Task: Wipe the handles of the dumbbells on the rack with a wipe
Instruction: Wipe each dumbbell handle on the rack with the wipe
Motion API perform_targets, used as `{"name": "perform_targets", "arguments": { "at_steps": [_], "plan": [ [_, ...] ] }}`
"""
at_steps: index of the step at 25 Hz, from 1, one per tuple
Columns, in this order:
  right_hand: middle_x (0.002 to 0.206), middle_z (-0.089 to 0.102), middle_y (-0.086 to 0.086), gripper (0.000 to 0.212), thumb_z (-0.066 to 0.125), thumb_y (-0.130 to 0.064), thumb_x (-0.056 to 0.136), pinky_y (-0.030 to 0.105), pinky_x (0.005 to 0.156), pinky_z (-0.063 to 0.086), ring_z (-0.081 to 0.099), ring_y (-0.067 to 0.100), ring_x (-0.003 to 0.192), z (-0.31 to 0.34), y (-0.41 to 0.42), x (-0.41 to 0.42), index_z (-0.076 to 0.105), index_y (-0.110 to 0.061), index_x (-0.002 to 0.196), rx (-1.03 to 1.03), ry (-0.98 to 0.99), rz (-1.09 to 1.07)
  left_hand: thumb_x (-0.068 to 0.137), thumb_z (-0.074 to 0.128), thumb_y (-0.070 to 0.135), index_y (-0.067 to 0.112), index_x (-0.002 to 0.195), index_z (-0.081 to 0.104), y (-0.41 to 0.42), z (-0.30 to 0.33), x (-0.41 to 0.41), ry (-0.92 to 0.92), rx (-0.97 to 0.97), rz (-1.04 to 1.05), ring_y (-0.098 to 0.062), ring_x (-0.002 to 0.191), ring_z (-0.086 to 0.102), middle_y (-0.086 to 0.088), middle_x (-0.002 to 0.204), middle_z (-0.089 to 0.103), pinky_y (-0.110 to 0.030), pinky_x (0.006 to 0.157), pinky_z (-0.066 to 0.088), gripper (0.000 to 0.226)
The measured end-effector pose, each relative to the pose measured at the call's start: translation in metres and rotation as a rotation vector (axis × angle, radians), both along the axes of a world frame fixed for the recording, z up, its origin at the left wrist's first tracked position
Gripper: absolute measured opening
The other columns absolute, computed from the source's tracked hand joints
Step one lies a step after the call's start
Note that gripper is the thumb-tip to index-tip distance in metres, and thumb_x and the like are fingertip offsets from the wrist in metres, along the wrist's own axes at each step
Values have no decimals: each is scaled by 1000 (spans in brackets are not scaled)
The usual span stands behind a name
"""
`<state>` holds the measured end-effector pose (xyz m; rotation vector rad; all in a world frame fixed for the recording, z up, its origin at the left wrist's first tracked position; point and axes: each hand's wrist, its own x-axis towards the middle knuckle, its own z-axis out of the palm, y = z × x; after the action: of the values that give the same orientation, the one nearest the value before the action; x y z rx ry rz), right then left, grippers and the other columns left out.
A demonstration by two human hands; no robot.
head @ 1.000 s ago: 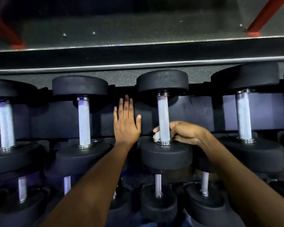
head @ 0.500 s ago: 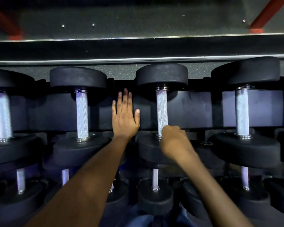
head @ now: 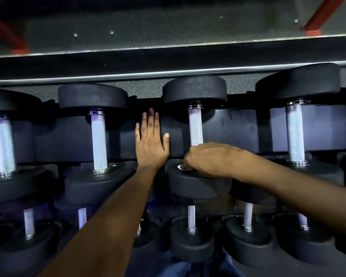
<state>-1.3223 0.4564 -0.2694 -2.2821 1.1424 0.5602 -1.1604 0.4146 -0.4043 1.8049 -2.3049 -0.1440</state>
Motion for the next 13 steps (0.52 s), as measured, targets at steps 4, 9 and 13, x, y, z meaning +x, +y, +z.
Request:
{"name": "perform_targets", "arguments": {
  "at_steps": [4,9,13],
  "plan": [
    [119,63,9,35,39,-19,96,37,89,50,61,27,105,-15,6,-3,61,-17,122,53,-154,-95,94,29,38,4,151,23,0,3,0,-11,16,10,-26,148,12,-12,160,17,-41,119,2,67],
    [126,60,-12,44,47,1,88,18,105,37,52,1,120,7,15,-59,65,-25,119,271,-373,-278,94,30,37,4,151,23,0,3,-1,-24,9,9,-26,148,12,-12,160,18,-40,119,2,67],
    [110,70,8,36,48,3,87,20,85,45,66,18,98,-15,19,-79,72,-15,106,159,-310,-865,94,31,37,4,151,24,2,2,-1,-25,8,4,-27,148,13,-12,160,18,-42,119,5,67]
  ]
}}
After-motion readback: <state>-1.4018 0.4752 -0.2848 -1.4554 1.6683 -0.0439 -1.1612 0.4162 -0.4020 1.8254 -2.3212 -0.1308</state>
